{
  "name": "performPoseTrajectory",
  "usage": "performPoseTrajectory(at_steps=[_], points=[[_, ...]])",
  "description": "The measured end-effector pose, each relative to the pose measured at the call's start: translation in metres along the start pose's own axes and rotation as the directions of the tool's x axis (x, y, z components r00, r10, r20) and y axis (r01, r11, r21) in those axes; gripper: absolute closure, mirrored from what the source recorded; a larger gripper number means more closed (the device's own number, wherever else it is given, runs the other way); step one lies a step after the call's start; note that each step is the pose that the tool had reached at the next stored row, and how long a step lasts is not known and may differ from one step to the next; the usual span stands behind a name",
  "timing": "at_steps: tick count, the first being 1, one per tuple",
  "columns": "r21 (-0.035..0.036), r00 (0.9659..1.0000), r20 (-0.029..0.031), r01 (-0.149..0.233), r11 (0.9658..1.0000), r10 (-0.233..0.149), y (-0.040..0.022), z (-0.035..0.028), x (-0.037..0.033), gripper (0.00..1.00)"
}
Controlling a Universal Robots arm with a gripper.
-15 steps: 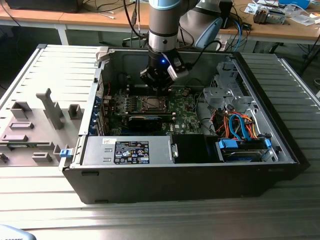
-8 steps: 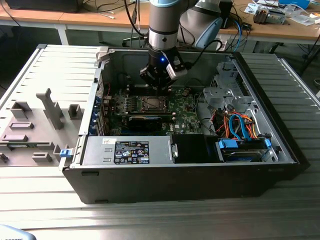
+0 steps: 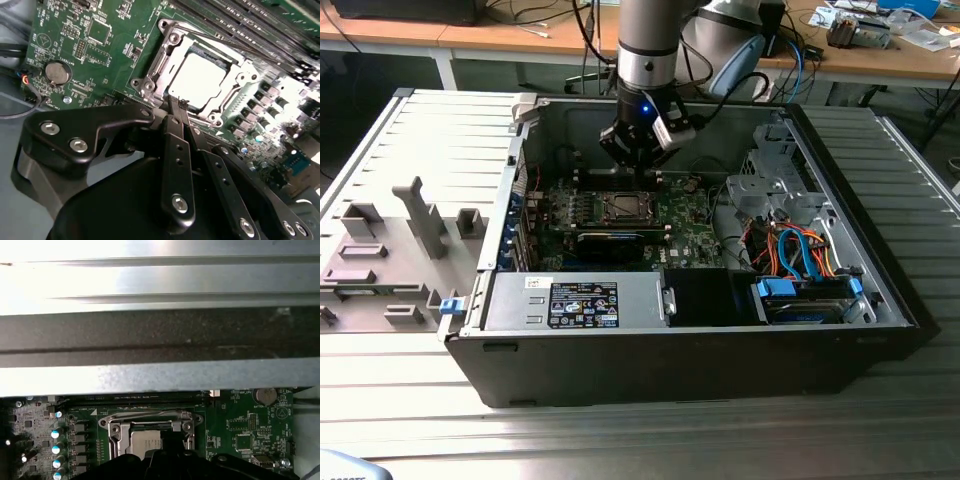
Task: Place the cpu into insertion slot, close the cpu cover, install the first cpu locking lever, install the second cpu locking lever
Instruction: 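Install the first cpu locking lever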
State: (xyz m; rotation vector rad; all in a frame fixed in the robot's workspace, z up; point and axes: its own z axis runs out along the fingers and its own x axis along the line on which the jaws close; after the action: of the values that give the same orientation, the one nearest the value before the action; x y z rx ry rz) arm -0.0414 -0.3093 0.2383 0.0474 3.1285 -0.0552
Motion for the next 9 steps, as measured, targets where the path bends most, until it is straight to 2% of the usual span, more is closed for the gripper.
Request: performPoseTrajectory(at_steps=[1, 3, 5, 9], points=[[0.0054, 1.0, 0.0002, -0.001, 1.0, 0.001, 0.0, -0.0014, 0.0, 0.89], [0.0401, 1.0, 0.0013, -0.003, 0.9992, 0.003, -0.001, -0.0037, -0.0001, 0.89], [0.0456, 1.0, 0.0013, -0.003, 0.999, 0.003, -0.0025, -0.0039, -0.0002, 0.89], [0.0464, 1.0, 0.0014, -0.003, 0.9989, 0.003, -0.008, -0.0053, -0.0004, 0.89]])
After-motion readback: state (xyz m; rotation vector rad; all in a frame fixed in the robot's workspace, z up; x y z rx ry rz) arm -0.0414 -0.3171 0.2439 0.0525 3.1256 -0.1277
